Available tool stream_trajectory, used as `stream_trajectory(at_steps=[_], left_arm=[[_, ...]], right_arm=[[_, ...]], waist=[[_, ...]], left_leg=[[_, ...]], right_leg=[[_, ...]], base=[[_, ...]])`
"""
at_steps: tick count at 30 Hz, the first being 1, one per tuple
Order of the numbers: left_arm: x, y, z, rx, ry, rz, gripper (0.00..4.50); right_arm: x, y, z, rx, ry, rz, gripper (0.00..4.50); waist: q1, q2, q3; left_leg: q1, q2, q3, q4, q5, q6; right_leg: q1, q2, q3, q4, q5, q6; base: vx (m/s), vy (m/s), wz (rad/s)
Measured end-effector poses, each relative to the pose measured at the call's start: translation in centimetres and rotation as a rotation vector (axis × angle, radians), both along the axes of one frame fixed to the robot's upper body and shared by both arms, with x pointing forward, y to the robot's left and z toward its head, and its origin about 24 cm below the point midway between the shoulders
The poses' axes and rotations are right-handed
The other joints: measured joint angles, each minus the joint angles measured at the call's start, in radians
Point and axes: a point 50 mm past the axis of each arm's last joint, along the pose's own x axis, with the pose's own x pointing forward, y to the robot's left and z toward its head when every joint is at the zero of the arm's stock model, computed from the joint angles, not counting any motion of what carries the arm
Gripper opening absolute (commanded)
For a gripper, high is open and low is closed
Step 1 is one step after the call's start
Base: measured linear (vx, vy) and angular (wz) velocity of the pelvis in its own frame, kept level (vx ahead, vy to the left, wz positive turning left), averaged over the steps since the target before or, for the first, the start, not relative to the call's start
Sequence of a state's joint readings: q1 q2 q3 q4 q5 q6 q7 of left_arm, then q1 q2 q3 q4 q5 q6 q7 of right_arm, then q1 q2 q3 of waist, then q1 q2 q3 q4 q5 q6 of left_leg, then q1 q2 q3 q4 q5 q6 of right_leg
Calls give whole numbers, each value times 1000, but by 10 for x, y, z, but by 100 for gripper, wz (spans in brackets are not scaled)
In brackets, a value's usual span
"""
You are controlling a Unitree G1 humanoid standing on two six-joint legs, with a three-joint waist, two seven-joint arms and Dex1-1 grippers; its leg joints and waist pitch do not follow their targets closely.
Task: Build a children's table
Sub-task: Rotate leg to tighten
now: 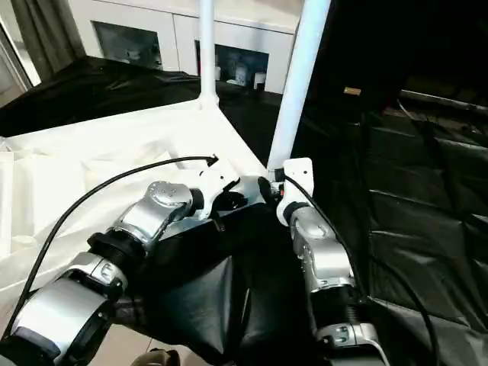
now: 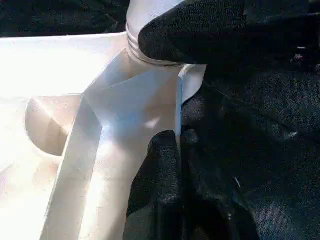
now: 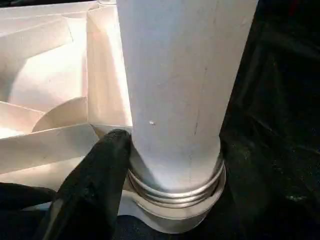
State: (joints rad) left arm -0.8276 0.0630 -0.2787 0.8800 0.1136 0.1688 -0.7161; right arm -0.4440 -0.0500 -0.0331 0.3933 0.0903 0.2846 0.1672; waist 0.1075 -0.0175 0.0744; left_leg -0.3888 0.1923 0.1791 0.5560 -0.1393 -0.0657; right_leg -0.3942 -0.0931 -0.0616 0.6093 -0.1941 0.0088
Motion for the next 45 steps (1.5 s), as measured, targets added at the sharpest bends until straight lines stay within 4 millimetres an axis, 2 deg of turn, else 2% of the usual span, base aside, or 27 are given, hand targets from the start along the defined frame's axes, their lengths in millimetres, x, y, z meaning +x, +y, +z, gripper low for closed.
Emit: stream_trajectory(at_steps=[2, 3, 6, 9, 12, 19, 22, 28, 40, 45], left_arm=[[0, 2, 1, 0, -7, -9, 0], [0, 2, 1, 0, -7, -12, 0], [0, 9, 2, 3, -3, -48, 0], [-3, 20, 3, -5, 15, -114, 0], [-5, 29, 3, -19, 27, -150, 0], [-23, 54, 3, -32, 105, -348, 0], [-28, 55, 2, -30, 125, -400, 0], [-31, 61, 2, -27, 129, -413, 0], [-35, 64, 3, -34, 147, -430, 0], [-35, 64, 3, -35, 148, -431, 0]], right_arm=[[0, -2, 0, 8, -5, 33, 340], [-1, -3, 1, 11, -5, 42, 368], [-3, -17, 2, -59, -19, 155, 377], [-13, -39, 5, -159, -16, 344, 422], [-20, -40, 5, -169, -1, 458, 426], [-36, -49, 15, -151, 45, 699, 426], [-39, -45, 16, -135, 50, 759, 426], [-47, -46, 10, -118, 86, 811, 426], [-48, -43, 9, -99, 88, 829, 311], [-48, -42, 9, -98, 86, 830, 280]], waist=[[-1, 0, 0], [-1, 0, 0], [0, 0, 0], [1, 1, 0], [-6, 1, 0], [-2, 1, 1], [6, 1, 1], [6, 1, 1], [5, 1, 1], [5, 1, 1]], left_leg=[[-1, 0, 0, 0, 0, 0], [-1, 0, 0, 0, 0, 0], [-2, 0, 0, -1, 0, 0], [-2, 1, 0, -1, 0, 0], [-3, 2, 0, -1, 0, 0], [-4, 2, 1, 0, 0, 0], [-4, 2, 2, 1, 0, 0], [-4, 2, 2, 0, 0, 0], [-4, 2, 3, 0, 0, 0], [-5, 2, 3, 0, 0, 0]], right_leg=[[-2, 0, 0, 0, 0, 1], [-2, 0, 0, 0, 1, 1], [-3, 0, 0, 0, 3, 3], [-4, 1, 0, 0, 3, 2], [-6, 2, 0, 0, 3, 2], [-5, 1, 0, 0, 2, 1], [-5, 0, 0, 0, 2, 1], [-6, 0, 0, 0, 2, 1], [-6, 0, 0, 0, 2, 1], [-6, 0, 0, 0, 2, 1]], base=[[0, 0, 0], [0, 0, 0], [0, 0, 0], [0, 0, 0], [0, 0, 0], [0, 0, 0], [0, 0, 0], [0, 0, 0], [0, 0, 0], [0, 0, 0]])
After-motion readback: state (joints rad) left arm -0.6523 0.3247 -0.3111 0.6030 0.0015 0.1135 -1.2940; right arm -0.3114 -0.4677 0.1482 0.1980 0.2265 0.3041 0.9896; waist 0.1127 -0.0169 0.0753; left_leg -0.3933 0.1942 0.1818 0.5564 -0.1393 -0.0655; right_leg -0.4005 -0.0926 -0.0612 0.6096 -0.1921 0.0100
